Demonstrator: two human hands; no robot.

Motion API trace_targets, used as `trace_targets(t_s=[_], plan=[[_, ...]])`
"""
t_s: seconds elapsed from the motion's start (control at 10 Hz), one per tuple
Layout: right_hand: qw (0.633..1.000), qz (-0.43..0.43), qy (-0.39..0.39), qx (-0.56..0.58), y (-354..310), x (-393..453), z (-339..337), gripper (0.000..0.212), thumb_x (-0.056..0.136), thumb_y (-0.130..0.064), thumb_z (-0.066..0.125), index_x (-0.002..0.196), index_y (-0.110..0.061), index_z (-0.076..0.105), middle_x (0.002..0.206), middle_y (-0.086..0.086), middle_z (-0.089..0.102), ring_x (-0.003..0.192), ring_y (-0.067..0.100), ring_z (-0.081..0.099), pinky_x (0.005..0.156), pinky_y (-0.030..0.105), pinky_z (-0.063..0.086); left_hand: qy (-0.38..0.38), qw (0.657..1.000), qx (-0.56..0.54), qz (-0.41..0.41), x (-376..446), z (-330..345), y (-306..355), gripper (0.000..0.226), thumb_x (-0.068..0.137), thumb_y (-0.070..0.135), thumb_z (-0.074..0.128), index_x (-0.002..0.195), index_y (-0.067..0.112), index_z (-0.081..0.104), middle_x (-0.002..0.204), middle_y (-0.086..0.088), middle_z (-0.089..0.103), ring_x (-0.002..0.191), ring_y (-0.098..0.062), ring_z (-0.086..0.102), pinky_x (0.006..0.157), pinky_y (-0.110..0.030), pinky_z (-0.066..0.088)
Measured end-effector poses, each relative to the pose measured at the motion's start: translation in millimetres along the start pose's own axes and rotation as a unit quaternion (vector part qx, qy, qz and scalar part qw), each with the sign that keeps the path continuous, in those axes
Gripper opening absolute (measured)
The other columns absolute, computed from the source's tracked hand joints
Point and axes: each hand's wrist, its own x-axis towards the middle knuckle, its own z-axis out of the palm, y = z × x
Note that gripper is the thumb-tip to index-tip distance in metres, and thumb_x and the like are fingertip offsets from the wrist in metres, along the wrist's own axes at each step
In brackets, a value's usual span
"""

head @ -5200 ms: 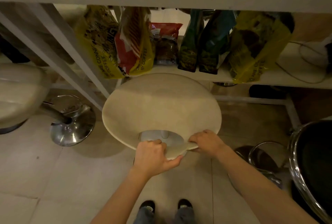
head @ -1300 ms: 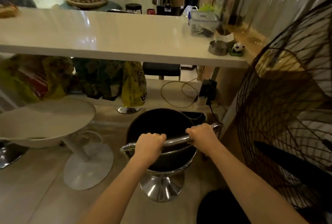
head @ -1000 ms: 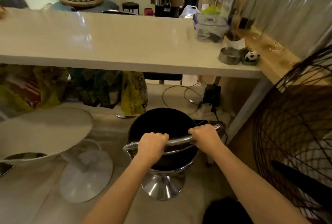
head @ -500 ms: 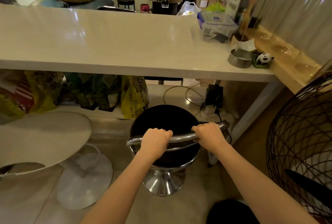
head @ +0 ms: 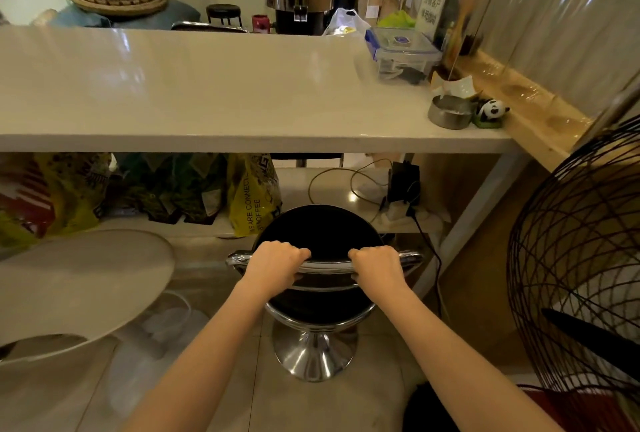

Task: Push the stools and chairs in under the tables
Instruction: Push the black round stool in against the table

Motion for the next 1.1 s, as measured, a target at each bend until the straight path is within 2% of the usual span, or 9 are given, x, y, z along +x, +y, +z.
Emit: trace_targets(t_s=[0.2, 0.4, 0.6, 0.7, 0.8, 0.9, 1.0, 1.1], plan=[[1.0, 0.014, -0.008, 0.005, -7.2, -1.2, -5.2, 0.015, 0.091, -0.018, 0.057, 0.106, -0.016, 0.054, 0.093, 0.002, 0.067, 0.086, 0.024, 0.063, 0.065, 0.03, 0.032, -0.003, 1.0, 0.002, 0.007, -0.6, 0.8, -5.2, 0.033, 0.089, 0.032, 0.056, 0.12, 0.023, 0.053, 0.102, -0.002, 0.068, 0.094, -0.025, 0.064, 0.071, -0.036, 0.047], [1.0, 0.002, -0.005, 0.014, -4.4, -1.8, -6.5, 0.016, 0.092, -0.019, 0.056, 0.107, -0.015, 0.054, 0.094, 0.003, 0.067, 0.087, 0.025, 0.064, 0.064, 0.031, 0.032, -0.003, 1.0, -0.022, 0.006, -2.1, -0.7, -4.1, 0.025, 0.088, 0.02, 0.055, 0.113, 0.021, 0.057, 0.097, -0.002, 0.069, 0.087, -0.025, 0.065, 0.064, -0.034, 0.046], [1.0, -0.013, -0.001, 0.011, -0.4, -4.4, -10.8, 0.017, 0.091, -0.02, 0.057, 0.107, -0.013, 0.054, 0.092, 0.004, 0.067, 0.085, 0.025, 0.063, 0.062, 0.031, 0.033, -0.018, 0.999, -0.026, -0.003, -1.1, -5.6, -0.6, 0.028, 0.088, 0.027, 0.057, 0.115, 0.02, 0.055, 0.105, 0.0, 0.066, 0.093, -0.024, 0.063, 0.068, -0.034, 0.047], [0.999, -0.027, -0.004, 0.029, 3.1, -3.9, -12.6, 0.031, 0.09, -0.028, 0.059, 0.117, -0.014, 0.051, 0.096, 0.004, 0.066, 0.087, 0.024, 0.063, 0.063, 0.031, 0.034, -0.038, 0.999, -0.014, -0.014, 0.1, -5.5, 2.1, 0.029, 0.087, 0.027, 0.057, 0.116, 0.021, 0.053, 0.105, 0.0, 0.065, 0.095, -0.023, 0.062, 0.071, -0.035, 0.048], [0.996, -0.053, -0.021, 0.067, 9.4, -1.5, -12.6, 0.065, 0.083, -0.045, 0.063, 0.135, -0.018, 0.037, 0.112, 0.004, 0.063, 0.1, 0.025, 0.06, 0.071, 0.033, 0.043, -0.057, 0.998, 0.021, -0.008, 3.7, -7.9, 2.3, 0.034, 0.085, 0.031, 0.057, 0.117, 0.022, 0.054, 0.109, -0.001, 0.062, 0.105, -0.022, 0.057, 0.081, -0.036, 0.045], [0.979, -0.053, -0.061, 0.187, 18.9, 0.5, -19.9, 0.088, 0.075, -0.057, 0.066, 0.144, -0.021, 0.024, 0.128, 0.004, 0.055, 0.114, 0.025, 0.053, 0.086, 0.037, 0.043, -0.105, 0.994, -0.013, -0.013, 9.6, -12.2, 0.3, 0.065, 0.078, 0.057, 0.058, 0.132, 0.023, 0.046, 0.125, -0.001, 0.055, 0.118, -0.021, 0.046, 0.095, -0.037, 0.037], [0.855, 0.042, -0.096, 0.508, 25.5, -0.2, -34.0, 0.075, 0.083, -0.045, 0.065, 0.143, -0.022, 0.027, 0.132, 0.005, 0.051, 0.116, 0.019, 0.05, 0.092, 0.031, 0.041, -0.095, 0.959, -0.255, -0.082, 6.1, -26.8, -0.9, 0.081, 0.075, 0.067, 0.057, 0.138, 0.019, 0.039, 0.136, -0.004, 0.049, 0.123, -0.02, 0.045, 0.1, -0.037, 0.038], [0.716, 0.129, 0.047, 0.685, 46.3, 5.8, -77.3, 0.037, 0.094, -0.025, 0.055, 0.129, -0.015, 0.049, 0.117, 0.008, 0.062, 0.098, 0.014, 0.06, 0.083, 0.026, 0.048, 0.034, 0.898, -0.423, -0.116, 16.9, -65.1, -5.5, 0.064, 0.084, 0.048, 0.06, 0.136, 0.016, 0.042, 0.133, -0.006, 0.052, 0.119, -0.017, 0.049, 0.101, -0.033, 0.04]])
